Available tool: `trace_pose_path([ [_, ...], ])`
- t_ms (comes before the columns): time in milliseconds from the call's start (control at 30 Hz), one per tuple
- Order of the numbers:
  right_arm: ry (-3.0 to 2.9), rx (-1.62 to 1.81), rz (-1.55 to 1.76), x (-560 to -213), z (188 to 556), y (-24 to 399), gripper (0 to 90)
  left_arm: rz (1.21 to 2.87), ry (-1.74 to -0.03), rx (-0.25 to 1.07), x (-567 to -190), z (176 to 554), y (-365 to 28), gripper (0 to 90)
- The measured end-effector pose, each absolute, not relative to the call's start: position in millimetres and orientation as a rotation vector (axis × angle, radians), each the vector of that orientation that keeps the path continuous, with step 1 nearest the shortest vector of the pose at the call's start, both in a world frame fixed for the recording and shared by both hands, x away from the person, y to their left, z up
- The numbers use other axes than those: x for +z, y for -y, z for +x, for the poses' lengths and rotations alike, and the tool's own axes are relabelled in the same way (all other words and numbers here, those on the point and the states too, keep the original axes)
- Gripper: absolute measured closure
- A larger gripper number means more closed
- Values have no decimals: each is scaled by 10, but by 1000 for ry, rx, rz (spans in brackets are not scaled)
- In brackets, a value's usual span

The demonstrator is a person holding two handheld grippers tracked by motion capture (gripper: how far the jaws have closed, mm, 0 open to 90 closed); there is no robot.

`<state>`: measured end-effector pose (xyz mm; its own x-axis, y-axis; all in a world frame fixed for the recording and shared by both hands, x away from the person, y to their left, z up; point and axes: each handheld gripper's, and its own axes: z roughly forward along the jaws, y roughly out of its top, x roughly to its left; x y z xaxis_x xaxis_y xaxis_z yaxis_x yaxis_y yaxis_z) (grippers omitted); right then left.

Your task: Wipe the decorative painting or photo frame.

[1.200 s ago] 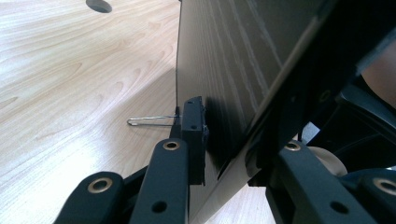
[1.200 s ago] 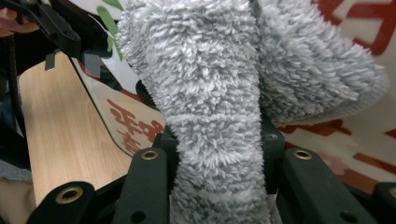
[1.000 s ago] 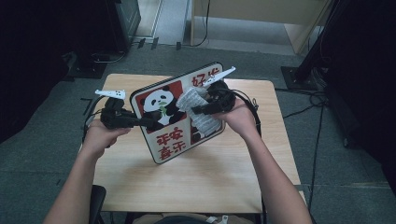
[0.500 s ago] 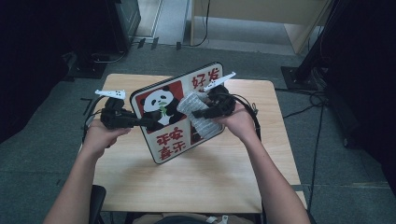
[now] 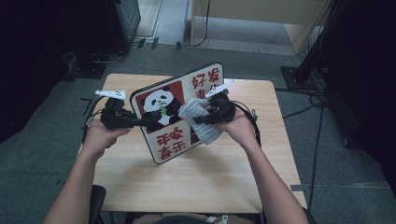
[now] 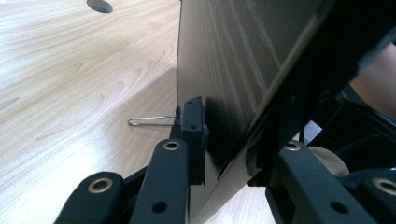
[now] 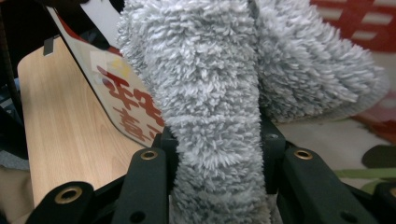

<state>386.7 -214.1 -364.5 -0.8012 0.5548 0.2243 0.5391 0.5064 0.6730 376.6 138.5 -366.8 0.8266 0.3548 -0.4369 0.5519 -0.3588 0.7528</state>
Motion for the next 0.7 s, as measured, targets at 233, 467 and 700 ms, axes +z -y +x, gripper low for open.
trace_pose_path([
  [233, -2726, 1199, 995, -3757, 3857, 2142, 647, 1984, -672, -244, -3669, 3768, -1388, 754],
  [467, -2736, 1196, 1006, -3853, 3839, 2146, 646, 1984, -671, -245, -3669, 3766, -1385, 754],
  [700, -2743, 1203, 1022, -3960, 3835, 2171, 639, 1984, -671, -248, -3669, 3767, -1384, 752],
])
